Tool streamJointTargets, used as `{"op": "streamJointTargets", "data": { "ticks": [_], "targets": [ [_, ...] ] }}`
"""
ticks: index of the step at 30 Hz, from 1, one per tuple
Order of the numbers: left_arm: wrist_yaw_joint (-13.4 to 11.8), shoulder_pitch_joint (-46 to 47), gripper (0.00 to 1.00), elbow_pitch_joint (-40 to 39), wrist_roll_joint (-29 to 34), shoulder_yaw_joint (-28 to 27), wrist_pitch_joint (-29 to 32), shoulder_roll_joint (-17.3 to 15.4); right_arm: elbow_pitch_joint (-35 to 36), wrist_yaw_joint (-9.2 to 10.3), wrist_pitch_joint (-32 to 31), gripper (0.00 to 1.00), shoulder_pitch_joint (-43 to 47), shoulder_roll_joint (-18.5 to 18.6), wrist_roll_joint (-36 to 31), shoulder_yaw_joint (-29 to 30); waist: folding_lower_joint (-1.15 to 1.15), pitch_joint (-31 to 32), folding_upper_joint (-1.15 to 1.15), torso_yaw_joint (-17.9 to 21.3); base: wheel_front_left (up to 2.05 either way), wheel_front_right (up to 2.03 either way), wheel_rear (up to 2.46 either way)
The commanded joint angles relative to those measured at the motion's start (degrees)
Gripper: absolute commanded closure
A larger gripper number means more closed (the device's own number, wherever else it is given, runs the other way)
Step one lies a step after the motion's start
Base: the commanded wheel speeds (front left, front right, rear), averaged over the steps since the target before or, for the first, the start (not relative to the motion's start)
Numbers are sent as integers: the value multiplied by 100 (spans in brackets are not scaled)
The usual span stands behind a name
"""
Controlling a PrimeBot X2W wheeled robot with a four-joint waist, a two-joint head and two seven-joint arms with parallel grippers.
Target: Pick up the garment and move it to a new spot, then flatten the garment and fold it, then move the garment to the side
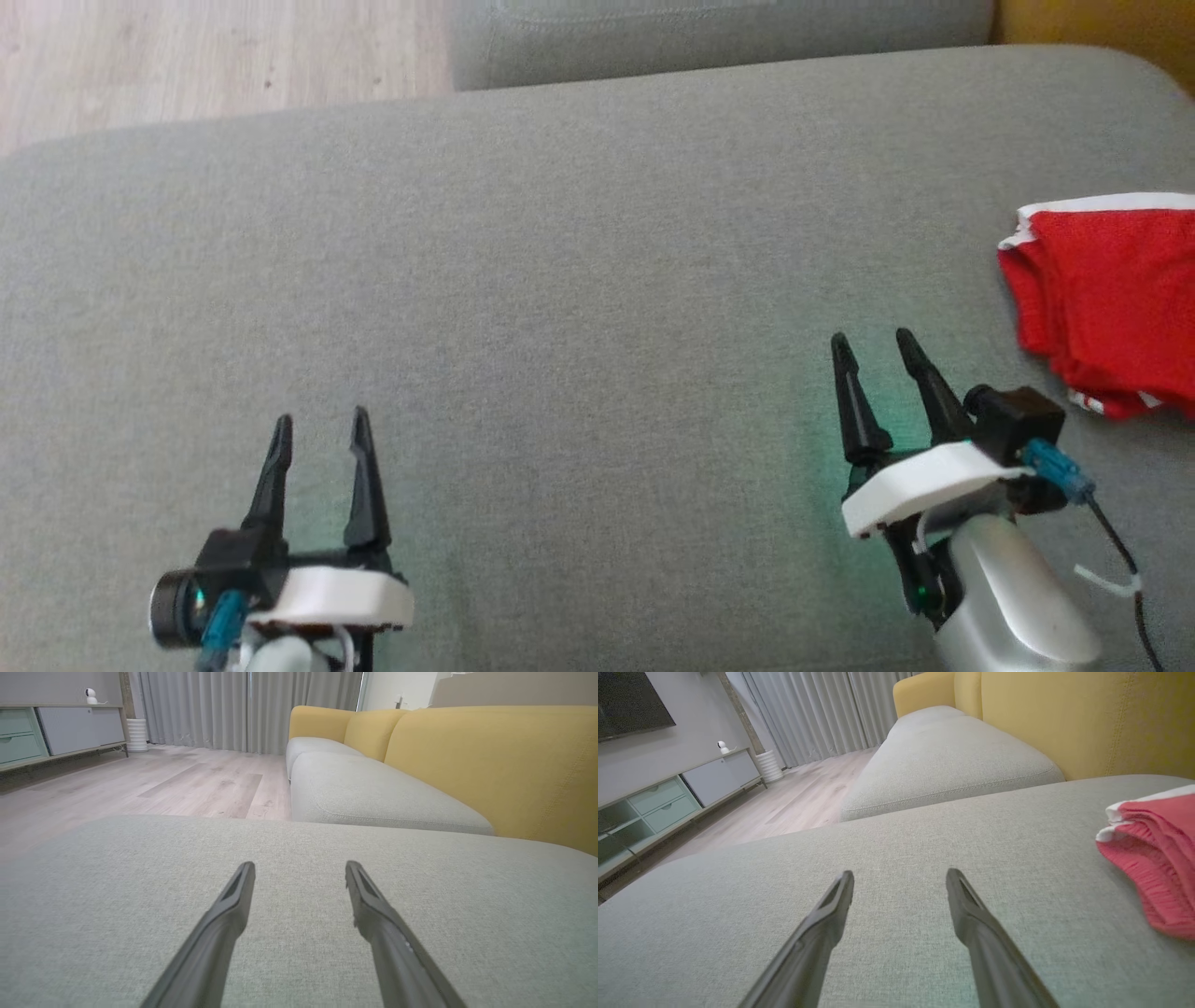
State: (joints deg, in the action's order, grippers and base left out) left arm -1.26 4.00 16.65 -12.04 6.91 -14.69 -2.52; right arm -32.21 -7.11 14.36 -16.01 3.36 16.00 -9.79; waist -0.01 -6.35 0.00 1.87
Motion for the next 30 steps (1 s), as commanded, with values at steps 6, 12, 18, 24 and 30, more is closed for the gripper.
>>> {"op": "streamJointTargets", "data": {
  "ticks": [6,12,18,24,30],
  "targets": [
    [-87,-90,0,-162,23,-341,-31,-36,223,-37,63,0,11,-47,110,-196,1,207,0,82,0,0,0],
    [-23,-228,0,-146,-188,-467,-31,-36,330,-37,63,0,102,-47,134,-74,1,333,0,105,0,0,0],
    [33,-299,0,-150,-248,-530,-31,-36,389,-37,63,0,150,-48,217,-91,1,402,0,132,0,0,0],
    [109,-462,100,231,-338,-317,10,10,31,1,-10,100,275,-1,184,17,1,421,0,148,0,0,0],
    [142,-431,100,300,-659,-380,118,11,48,-1,-94,100,358,0,505,80,1,430,0,133,0,0,0]
  ]
}}
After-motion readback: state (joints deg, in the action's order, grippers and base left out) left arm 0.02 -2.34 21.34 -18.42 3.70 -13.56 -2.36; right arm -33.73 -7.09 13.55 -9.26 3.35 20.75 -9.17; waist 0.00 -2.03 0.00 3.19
